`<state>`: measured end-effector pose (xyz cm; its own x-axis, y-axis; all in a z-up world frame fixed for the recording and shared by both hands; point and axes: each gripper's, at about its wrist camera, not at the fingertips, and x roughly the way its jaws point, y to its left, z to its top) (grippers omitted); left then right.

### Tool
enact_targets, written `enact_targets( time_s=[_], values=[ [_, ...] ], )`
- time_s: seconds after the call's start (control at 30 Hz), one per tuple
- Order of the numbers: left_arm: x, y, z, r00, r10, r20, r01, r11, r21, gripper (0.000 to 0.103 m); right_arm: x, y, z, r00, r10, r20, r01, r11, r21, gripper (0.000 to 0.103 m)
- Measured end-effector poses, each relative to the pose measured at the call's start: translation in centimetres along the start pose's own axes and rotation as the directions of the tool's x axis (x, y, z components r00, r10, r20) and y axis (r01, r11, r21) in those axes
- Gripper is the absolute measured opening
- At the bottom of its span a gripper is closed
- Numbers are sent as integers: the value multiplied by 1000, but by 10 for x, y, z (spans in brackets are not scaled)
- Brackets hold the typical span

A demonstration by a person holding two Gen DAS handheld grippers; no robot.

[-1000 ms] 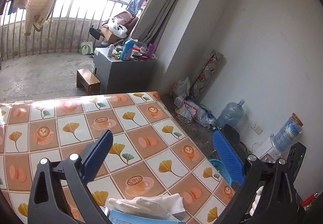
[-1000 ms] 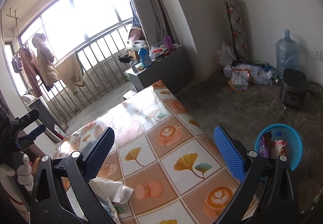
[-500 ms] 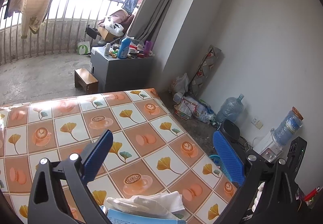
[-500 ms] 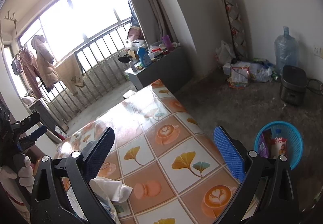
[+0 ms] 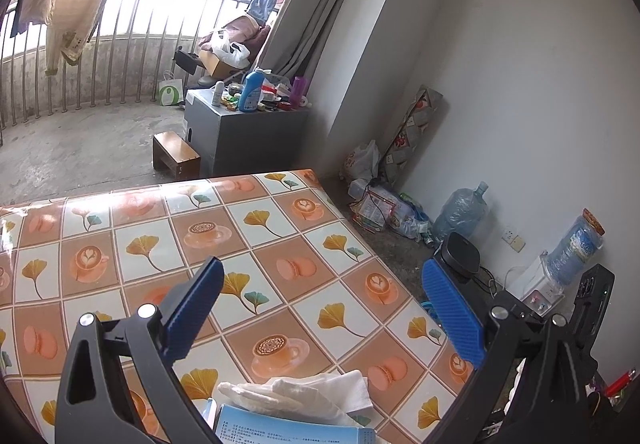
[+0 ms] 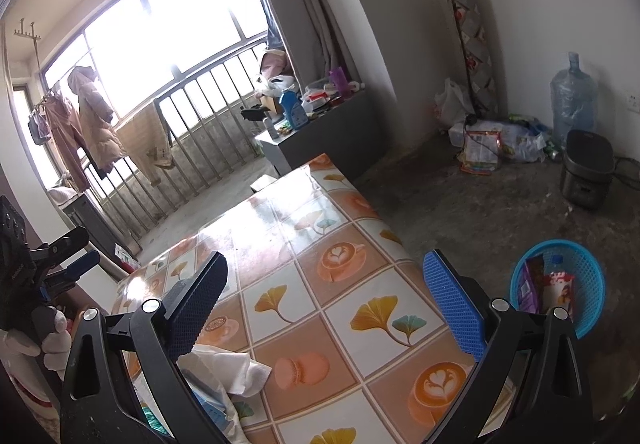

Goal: Collect trash
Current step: 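Move both tools back toward the table, then close the right gripper on the white-blue medicine box while the left reaches the teal bag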

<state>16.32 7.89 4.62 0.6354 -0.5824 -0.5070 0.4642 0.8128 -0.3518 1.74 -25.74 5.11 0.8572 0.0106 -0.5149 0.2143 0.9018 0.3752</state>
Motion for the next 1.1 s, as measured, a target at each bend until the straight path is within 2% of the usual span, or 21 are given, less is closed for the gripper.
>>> enact_targets(
  time_s=[0.5, 0.67, 0.77, 0.83, 0.9, 1.03, 1.1],
  values=[
    [-8, 11, -10, 999, 36, -31, -37, 999, -32, 97, -5, 1, -2, 1000, -1, 0, 1, 1000, -13, 94],
    [-21, 25, -22, 996, 74, -47, -76, 996, -39, 97, 2, 0, -16, 997, 37, -62, -37, 999, -8, 91],
    [-27, 38, -33, 993, 93, -71, -97, 994, -58, 97, 5, 5, -27, 989, 87, -116, -89, 996, -17, 88],
    [-29, 47, -41, 990, 100, -97, -107, 992, -71, 97, 6, 14, -33, 978, 144, -152, -149, 989, -22, 87],
    [-30, 54, -49, 986, 107, -124, -117, 990, -76, 97, 9, 28, -39, 955, 224, -196, -235, 971, -38, 84],
    [-32, 67, -65, 974, 144, -173, -160, 984, -81, 90, 16, 72, -49, 898, 325, -297, -378, 915, -141, 76],
    [-32, 74, -73, 964, 169, -205, -190, 978, -87, 84, 26, 97, -57, 858, 361, -366, -447, 876, -183, 68]
  ],
)
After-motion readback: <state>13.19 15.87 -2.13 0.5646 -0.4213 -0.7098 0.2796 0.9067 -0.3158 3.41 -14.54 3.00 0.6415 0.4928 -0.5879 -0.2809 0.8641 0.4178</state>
